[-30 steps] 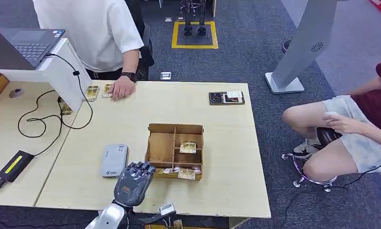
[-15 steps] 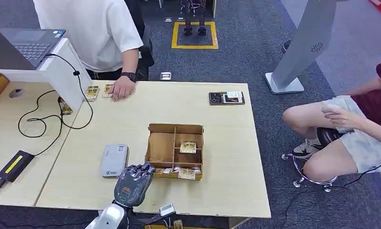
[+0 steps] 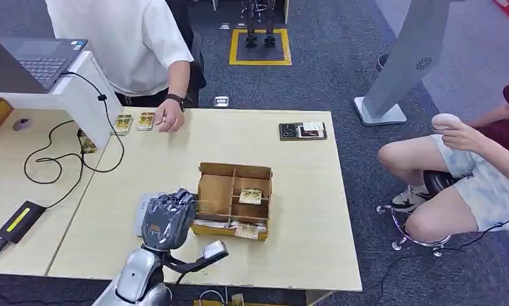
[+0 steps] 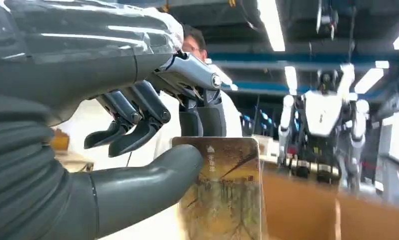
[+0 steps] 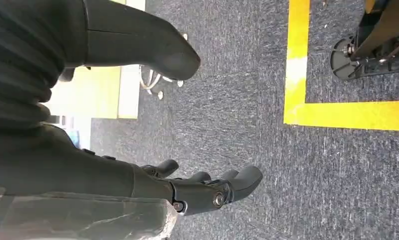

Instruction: Pass the card to the sensor for recognition and then transmit it.

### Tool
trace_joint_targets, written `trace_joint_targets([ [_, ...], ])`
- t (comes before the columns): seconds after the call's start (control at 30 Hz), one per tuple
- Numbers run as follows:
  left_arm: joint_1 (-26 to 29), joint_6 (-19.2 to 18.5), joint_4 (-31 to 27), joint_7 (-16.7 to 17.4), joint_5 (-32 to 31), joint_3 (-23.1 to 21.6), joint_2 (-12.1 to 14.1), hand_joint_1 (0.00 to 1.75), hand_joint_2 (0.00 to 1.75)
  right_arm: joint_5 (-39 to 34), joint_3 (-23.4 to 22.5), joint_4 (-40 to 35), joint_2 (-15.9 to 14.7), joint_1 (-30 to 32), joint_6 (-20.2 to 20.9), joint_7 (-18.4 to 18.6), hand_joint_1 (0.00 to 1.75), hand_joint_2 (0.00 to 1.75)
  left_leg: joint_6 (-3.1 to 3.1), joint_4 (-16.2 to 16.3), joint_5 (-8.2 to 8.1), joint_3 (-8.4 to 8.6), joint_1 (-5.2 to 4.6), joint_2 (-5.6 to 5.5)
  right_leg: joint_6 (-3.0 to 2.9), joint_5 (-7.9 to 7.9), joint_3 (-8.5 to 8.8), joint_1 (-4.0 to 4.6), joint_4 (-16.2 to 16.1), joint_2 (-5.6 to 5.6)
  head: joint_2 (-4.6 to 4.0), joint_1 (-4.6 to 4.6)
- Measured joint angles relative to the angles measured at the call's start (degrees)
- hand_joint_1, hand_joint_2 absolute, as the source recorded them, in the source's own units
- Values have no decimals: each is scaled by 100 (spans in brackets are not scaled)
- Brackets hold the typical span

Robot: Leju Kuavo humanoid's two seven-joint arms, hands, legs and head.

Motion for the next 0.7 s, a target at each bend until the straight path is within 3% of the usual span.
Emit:
trace_joint_targets([
  [0.7, -934, -6, -72, -155, 420, 323, -52, 175, 175, 103, 74, 77, 4, -65, -35, 20, 0, 175, 1, 0, 2, -1, 0, 1, 0, 1, -1, 0, 0, 2, 0, 0],
])
